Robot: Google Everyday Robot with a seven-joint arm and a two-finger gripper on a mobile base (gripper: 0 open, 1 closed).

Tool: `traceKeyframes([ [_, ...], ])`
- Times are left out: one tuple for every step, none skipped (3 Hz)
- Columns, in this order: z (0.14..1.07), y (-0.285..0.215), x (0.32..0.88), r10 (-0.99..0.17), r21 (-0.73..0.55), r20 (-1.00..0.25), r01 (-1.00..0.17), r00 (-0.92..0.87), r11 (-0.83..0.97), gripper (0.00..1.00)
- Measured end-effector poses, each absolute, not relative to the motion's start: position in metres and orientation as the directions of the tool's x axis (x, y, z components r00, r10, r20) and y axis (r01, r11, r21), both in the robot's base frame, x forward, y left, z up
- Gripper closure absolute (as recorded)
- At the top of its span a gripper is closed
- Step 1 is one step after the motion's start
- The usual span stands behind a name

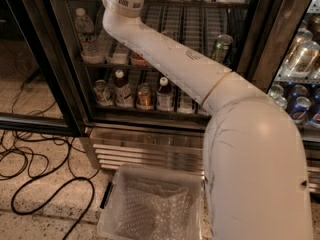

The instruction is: Pick coke can from top shelf of fridge

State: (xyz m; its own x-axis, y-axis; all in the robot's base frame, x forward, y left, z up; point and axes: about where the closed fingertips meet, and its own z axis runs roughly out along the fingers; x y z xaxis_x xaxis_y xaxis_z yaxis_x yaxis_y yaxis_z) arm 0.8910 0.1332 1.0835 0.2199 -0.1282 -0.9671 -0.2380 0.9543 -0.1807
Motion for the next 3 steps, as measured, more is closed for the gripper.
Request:
traceKeyframes([
  [1.0835, 0.1334, 0.8909, -0.128, -0.181, -0.967, -0.238, 0.220, 0.954, 0.64],
  [1.0835, 0.1334, 0.8909, -0.128, -0.181, -0.967, -0.238, 0.220, 0.954, 0.87],
  [1.0835, 0.1349, 0.8902, -0.128, -0.181, -0.967, -0.238, 0.220, 0.954, 1.00],
])
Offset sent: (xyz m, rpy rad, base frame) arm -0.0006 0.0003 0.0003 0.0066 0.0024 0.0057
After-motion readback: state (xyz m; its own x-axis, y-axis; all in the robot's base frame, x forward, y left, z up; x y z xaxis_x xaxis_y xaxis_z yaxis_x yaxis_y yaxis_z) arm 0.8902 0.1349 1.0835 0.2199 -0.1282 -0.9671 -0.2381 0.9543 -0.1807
